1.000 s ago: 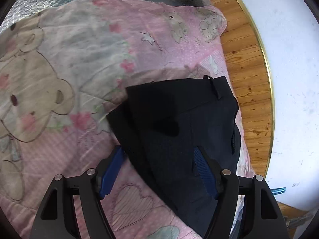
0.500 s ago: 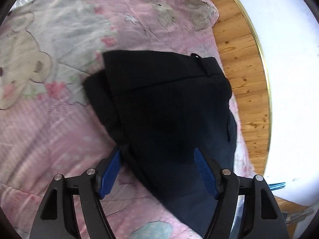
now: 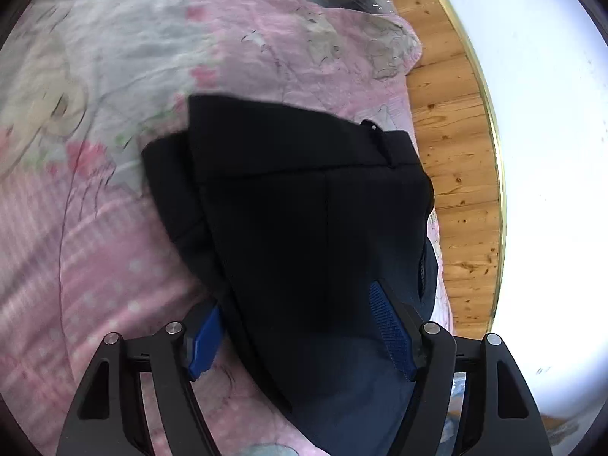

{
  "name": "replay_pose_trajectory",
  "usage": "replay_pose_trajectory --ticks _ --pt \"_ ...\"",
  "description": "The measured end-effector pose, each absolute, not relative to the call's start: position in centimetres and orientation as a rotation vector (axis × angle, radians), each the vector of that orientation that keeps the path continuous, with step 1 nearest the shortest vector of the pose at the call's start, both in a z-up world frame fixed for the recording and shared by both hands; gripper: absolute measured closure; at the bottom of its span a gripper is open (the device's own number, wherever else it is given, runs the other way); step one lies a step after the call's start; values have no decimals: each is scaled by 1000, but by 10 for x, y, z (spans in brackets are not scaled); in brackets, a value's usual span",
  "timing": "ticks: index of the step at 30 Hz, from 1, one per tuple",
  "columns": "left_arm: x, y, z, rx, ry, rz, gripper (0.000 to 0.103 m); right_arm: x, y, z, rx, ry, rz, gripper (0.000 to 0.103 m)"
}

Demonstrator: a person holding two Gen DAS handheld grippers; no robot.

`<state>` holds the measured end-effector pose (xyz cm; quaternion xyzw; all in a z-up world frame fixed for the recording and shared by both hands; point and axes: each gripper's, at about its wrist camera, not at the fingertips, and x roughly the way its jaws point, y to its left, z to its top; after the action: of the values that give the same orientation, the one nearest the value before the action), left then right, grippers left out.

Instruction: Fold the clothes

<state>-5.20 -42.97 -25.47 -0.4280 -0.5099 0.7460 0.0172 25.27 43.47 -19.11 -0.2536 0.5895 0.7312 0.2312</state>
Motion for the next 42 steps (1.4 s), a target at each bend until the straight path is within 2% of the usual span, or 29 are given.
replay_pose_trajectory --ticks 1,2,4,7,18,20,22,24,26,30,32,33,35,36,38,39,42 --pt "-55 -430 -256 -1343 -1571 2315 53 246 434 -188 -753 1558 2029 99" --pt "-59 -428 -257 -1367 -1550 2308 101 242 435 -187 -795 1516 2017 99" --pt "-66 -422 -250 -1378 -1466 2320 101 237 438 -179 -825 1432 2018 100" --pt "-58 -423 -215 -1222 -1466 2295 101 233 433 -133 -778 1328 2129 100" --pt "-35 -424 10 -769 -1296 2259 102 224 426 63 -815 882 2429 102" --pt "-48 -413 53 -706 -1250 2274 102 203 438 88 -854 834 2454 102" --pt "-89 -395 71 -765 -1238 2285 101 171 454 99 -927 816 2463 102" --pt "-145 -376 57 -937 -1237 2306 101 122 473 92 -1052 815 2445 102" --pt "-205 -354 16 -1172 -1239 2317 101 68 490 62 -1187 824 2397 102" --pt "-317 -325 -133 -1736 -1127 2332 99 -52 525 -41 -1456 865 2247 101" --pt "-344 -327 -180 -1865 -1042 2470 100 -111 537 -102 -1579 910 2191 96" --pt "-356 -331 -201 -1873 -1065 2471 99 -136 546 -131 -1612 940 2156 92" --pt "-367 -335 -213 -1869 -1078 2497 96 -157 564 -153 -1576 975 2129 85" --pt "-370 -336 -210 -1842 -1084 2520 94 -164 573 -158 -1538 993 2133 77" --pt "-374 -338 -202 -1846 -1030 2543 91 -161 590 -149 -1419 1028 2206 71" --pt "-375 -341 -198 -1851 -1001 2549 84 -157 598 -143 -1357 1040 2237 66" --pt "-380 -359 -184 -1829 -957 2580 77 -135 617 -123 -1228 1002 2262 65"
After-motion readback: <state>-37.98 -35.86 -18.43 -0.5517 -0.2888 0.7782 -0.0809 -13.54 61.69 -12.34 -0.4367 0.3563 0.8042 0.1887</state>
